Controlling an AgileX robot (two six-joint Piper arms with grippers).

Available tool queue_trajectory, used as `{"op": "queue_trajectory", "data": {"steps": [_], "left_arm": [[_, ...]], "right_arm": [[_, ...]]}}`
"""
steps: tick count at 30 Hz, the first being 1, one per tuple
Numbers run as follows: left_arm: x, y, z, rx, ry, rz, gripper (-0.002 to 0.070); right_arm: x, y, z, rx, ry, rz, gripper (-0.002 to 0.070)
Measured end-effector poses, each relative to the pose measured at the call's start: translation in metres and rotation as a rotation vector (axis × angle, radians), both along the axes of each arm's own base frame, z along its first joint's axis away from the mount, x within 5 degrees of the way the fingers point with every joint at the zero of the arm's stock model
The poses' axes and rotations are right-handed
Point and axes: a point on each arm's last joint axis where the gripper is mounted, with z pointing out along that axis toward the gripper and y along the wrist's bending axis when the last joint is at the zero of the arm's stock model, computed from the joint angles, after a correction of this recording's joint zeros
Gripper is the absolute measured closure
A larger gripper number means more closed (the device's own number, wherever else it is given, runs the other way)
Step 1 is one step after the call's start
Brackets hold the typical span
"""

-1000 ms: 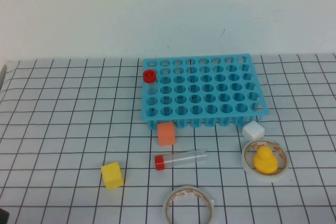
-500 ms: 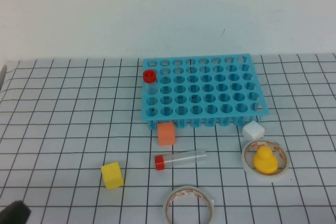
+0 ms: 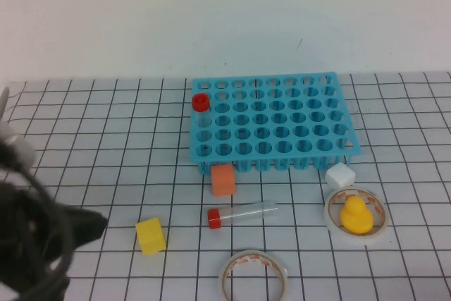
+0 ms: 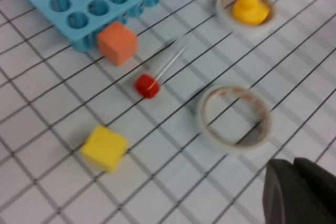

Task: Place the test tubes

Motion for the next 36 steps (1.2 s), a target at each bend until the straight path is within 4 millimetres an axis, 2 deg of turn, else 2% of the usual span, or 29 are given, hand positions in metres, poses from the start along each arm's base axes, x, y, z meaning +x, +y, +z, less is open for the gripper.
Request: {"op": "queue_trajectory", "data": {"steps": [5, 8, 13, 19, 22, 26, 30, 33, 36], "left_arm": [[0.043, -0.01, -0.003, 0.229, 0.046, -0.127, 0.0676], [0.066, -0.03, -0.014, 0.353, 0.112, -0.204, 0.0676], [0.09, -0.08, -0.027, 0.537, 0.145, -0.315, 0.0676], [0.114, -0.137, -0.033, 0.611, 0.147, -0.318, 0.0676], [0.128, -0.158, -0.038, 0.592, 0.178, -0.27, 0.0676], [0.15, -0.175, -0.048, 0.526, 0.284, -0.104, 0.0676], [0.169, -0.189, -0.073, 0.496, 0.434, 0.058, 0.0676], [0.175, -0.195, -0.093, 0.516, 0.572, 0.17, 0.0673], [0.179, -0.198, -0.111, 0.536, 0.689, 0.286, 0.063]], "right_arm": [[0.0, 0.0, 0.0, 0.001, 0.0, 0.0, 0.0678], [0.0, 0.0, 0.0, 0.001, 0.001, 0.001, 0.0678], [0.0, 0.0, 0.0, 0.002, 0.001, 0.001, 0.0678], [0.0, 0.0, 0.0, 0.002, 0.001, 0.001, 0.0678], [0.0, 0.0, 0.0, 0.002, 0.001, 0.001, 0.0678], [0.0, 0.0, 0.0, 0.002, 0.001, 0.001, 0.0678], [0.0, 0.0, 0.0, 0.0, 0.0, 0.002, 0.0678], [0.0, 0.0, 0.0, 0.0, 0.001, 0.002, 0.0678], [0.0, 0.0, 0.0, 0.0, 0.001, 0.002, 0.0678]]}}
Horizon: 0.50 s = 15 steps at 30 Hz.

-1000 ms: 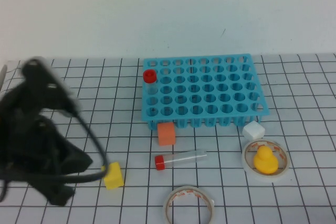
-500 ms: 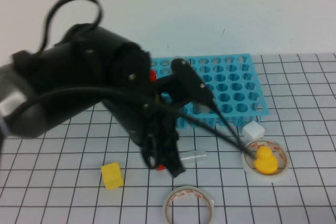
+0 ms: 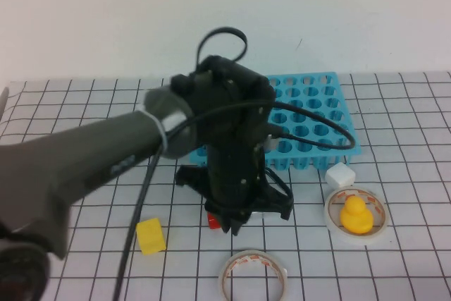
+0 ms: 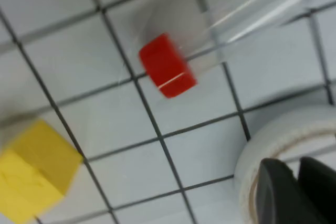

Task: Place the test tubes

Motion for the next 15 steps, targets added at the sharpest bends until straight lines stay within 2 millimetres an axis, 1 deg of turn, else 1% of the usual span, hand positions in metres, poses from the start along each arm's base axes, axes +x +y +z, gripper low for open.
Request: {"op": "queue_trajectory", "data": {"steps": [2, 3, 5, 7, 9, 11, 14, 15], "left_arm": [[0.003, -0.002, -0.008, 0.015, 0.019, 0.123, 0.0579], [0.004, -0.002, -0.009, 0.012, 0.023, 0.204, 0.0547], [0.005, -0.003, -0.011, -0.003, 0.026, 0.384, 0.0485], [0.009, -0.006, -0.01, -0.058, 0.007, 0.607, 0.0445], [0.014, -0.01, -0.009, -0.141, -0.021, 0.775, 0.0429], [0.019, -0.016, -0.007, -0.223, -0.051, 0.903, 0.0421], [0.025, -0.023, -0.005, -0.33, -0.093, 1.029, 0.0418], [0.025, -0.024, -0.007, -0.332, -0.091, 1.048, 0.0417]], "right_arm": [[0.0, 0.0, 0.0, 0.0, 0.0, 0.0, 0.0678], [0.0, 0.0, 0.0, 0.0, 0.0, 0.0, 0.0678], [0.0, 0.0, 0.0, 0.0, -0.004, -0.003, 0.0678], [0.0, 0.0, 0.0, 0.0, -0.006, -0.005, 0.0678], [0.0, 0.0, 0.001, 0.0, -0.006, -0.005, 0.0678], [0.0, 0.0, 0.001, 0.0, -0.006, -0.005, 0.0678], [0.0, 0.0, 0.001, 0.0, -0.006, -0.005, 0.0678], [0.0, -0.001, 0.001, 0.0, -0.007, -0.007, 0.0678]]}}
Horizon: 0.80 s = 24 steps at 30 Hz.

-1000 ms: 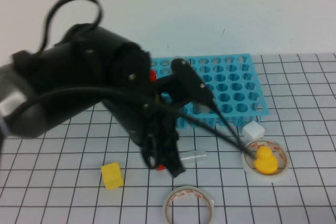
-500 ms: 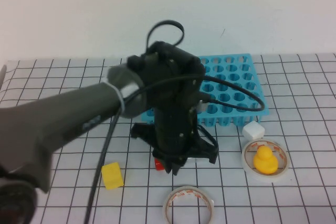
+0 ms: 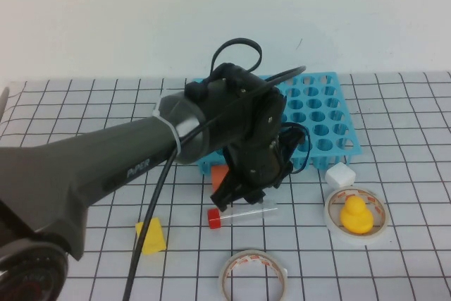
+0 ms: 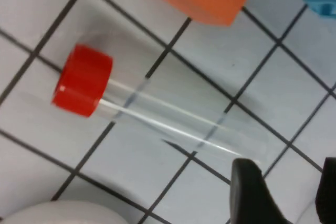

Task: Place the test tubes

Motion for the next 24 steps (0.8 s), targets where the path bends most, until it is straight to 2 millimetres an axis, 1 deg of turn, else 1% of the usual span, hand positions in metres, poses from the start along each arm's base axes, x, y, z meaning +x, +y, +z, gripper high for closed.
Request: {"op": "queue_trajectory", "data": {"steps": [3, 9, 11, 24], "left_arm": [[0.0, -0.003, -0.007, 0.001, 0.026, 0.042, 0.0417], [-0.005, -0.006, -0.031, 0.021, 0.146, 0.194, 0.0416], [-0.006, -0.006, -0.034, 0.025, 0.166, 0.234, 0.0416], [-0.006, -0.007, -0.036, -0.028, 0.206, 0.457, 0.0415]], "right_arm": [[0.0, -0.001, 0.001, 0.0, -0.008, -0.006, 0.0678], [0.001, -0.002, 0.002, -0.001, -0.026, -0.018, 0.0678], [0.001, -0.002, 0.002, -0.012, -0.029, -0.017, 0.0678], [0.001, -0.002, 0.002, -0.045, -0.04, -0.01, 0.0678]]}}
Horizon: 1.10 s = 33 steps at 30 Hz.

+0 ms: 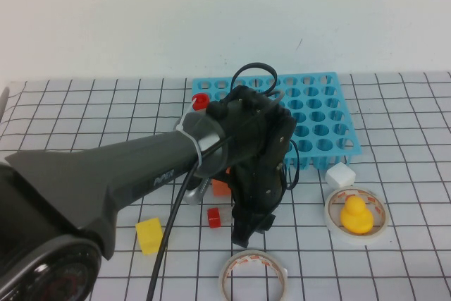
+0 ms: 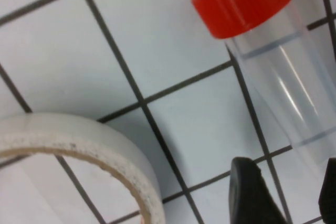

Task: Place the test tubes

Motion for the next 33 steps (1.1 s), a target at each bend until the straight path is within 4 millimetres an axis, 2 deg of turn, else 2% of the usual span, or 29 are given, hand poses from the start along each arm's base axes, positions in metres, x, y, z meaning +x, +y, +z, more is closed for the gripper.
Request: {"op": "queue_trajectory", "data": {"steps": [16, 33], "left_arm": [[0.002, -0.002, 0.0, -0.044, 0.006, 0.143, 0.0416], [0.011, 0.003, 0.002, 0.035, -0.082, 0.115, 0.0416]], "right_arm": [[0.0, 0.0, 0.0, -0.004, -0.002, 0.001, 0.0678], [0.0, 0.0, 0.0, -0.024, -0.01, 0.003, 0.0678]]}}
